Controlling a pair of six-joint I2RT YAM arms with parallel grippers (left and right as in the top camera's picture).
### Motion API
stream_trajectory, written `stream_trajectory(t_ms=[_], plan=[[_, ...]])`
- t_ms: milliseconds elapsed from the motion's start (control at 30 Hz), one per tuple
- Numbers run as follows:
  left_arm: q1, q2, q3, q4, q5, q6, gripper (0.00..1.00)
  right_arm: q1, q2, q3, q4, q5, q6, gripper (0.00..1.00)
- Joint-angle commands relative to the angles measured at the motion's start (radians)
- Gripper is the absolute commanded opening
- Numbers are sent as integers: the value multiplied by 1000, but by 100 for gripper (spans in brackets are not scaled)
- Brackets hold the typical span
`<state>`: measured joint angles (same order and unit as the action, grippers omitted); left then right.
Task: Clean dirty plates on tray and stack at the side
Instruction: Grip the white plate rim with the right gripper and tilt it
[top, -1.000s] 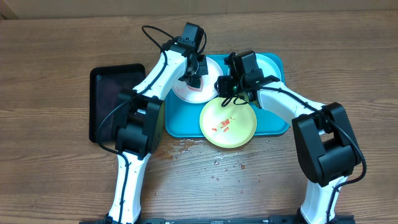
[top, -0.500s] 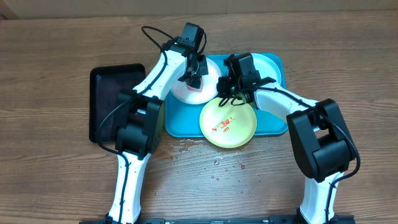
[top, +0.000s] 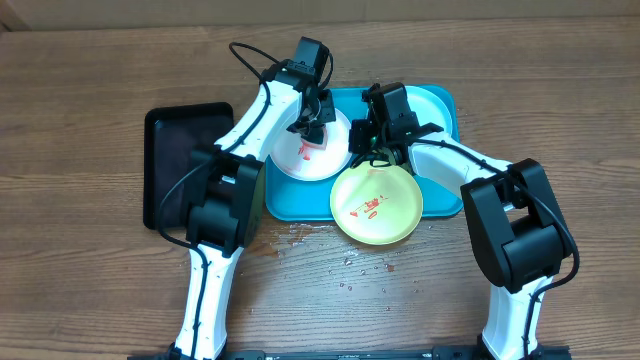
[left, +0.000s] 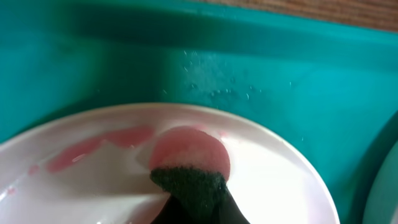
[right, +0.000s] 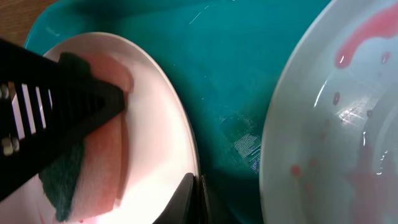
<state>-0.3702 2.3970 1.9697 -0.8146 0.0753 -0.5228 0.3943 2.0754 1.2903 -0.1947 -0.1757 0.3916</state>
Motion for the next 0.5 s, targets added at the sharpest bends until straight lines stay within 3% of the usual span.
stream_trajectory(t_ms=[0,167,467], plan=[[-20,38,5,-35,-8,-43,4,5,11,21,20,31,75,4],[-21,38,5,-53,-12,-91,4,9,11,21,59,56,201,4],[-23,38,5,-128,-78,-121,4,56,12,21,116,121,268,4]])
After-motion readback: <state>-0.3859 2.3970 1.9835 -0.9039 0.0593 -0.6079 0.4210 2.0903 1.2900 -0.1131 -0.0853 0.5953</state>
